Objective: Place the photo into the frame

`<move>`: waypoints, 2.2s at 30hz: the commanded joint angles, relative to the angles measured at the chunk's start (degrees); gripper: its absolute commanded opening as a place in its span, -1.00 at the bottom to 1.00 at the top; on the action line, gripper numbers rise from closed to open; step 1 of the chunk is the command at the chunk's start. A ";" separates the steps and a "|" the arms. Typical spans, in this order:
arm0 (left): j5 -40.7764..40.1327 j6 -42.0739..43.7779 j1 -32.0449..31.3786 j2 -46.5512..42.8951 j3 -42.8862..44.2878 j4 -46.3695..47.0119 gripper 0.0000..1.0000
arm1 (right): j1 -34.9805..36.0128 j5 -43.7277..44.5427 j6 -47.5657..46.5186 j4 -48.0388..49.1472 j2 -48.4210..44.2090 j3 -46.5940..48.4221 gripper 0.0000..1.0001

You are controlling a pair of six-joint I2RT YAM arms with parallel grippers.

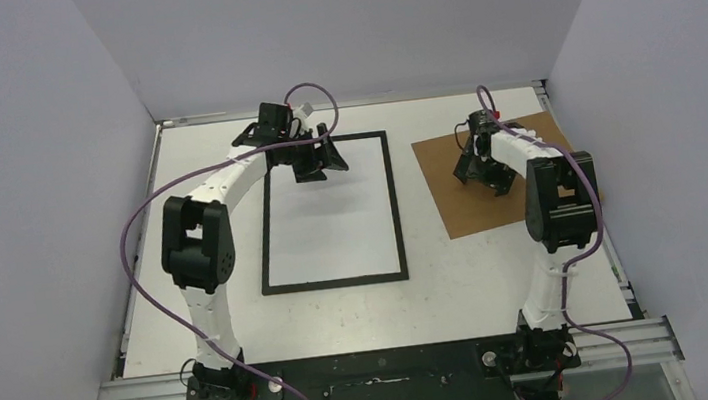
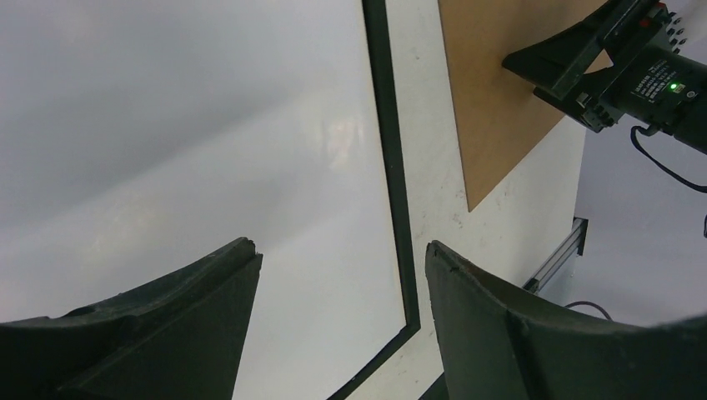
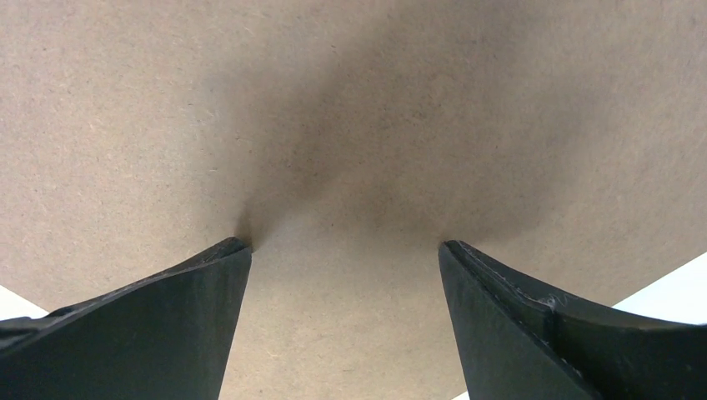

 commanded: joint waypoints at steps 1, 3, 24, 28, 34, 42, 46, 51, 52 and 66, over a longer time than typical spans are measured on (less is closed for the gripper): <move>4.56 2.72 -2.14 4.20 6.92 3.07 0.42 | -1.33 0.97 3.03 -2.55 -3.34 -8.70 0.67; 4.98 3.93 -3.24 6.22 9.40 3.16 0.42 | -1.42 -0.24 4.08 -1.21 -5.82 -14.03 0.62; 10.80 10.22 -16.24 28.49 35.00 6.85 0.42 | -0.40 -15.27 9.36 -3.12 -41.96 -38.60 0.63; 7.79 10.18 -18.53 32.92 40.66 7.86 0.43 | -0.89 -13.24 11.38 -8.06 -46.50 -38.93 0.65; -0.96 7.72 -19.37 39.19 48.72 5.17 0.34 | -1.32 -10.63 18.05 -13.82 -52.77 -42.27 0.66; -7.23 11.21 -20.07 40.41 46.39 3.73 0.34 | -4.56 -16.12 25.94 -8.31 -54.46 -49.39 0.69; -4.60 14.17 -20.34 43.44 49.69 1.55 0.29 | -7.55 -19.92 29.06 -3.16 -55.45 -53.09 0.69; 2.22 15.06 -20.32 45.68 52.17 -4.25 0.09 | -9.24 -23.98 28.72 2.51 -53.06 -54.98 0.69; 3.13 15.03 -20.34 45.44 51.42 -4.79 0.04 | -9.24 -24.62 28.34 3.36 -52.09 -55.02 0.69; 9.82 18.90 -19.32 41.59 47.58 -15.51 -0.27 | -9.24 -33.77 31.89 21.48 -45.79 -58.24 0.69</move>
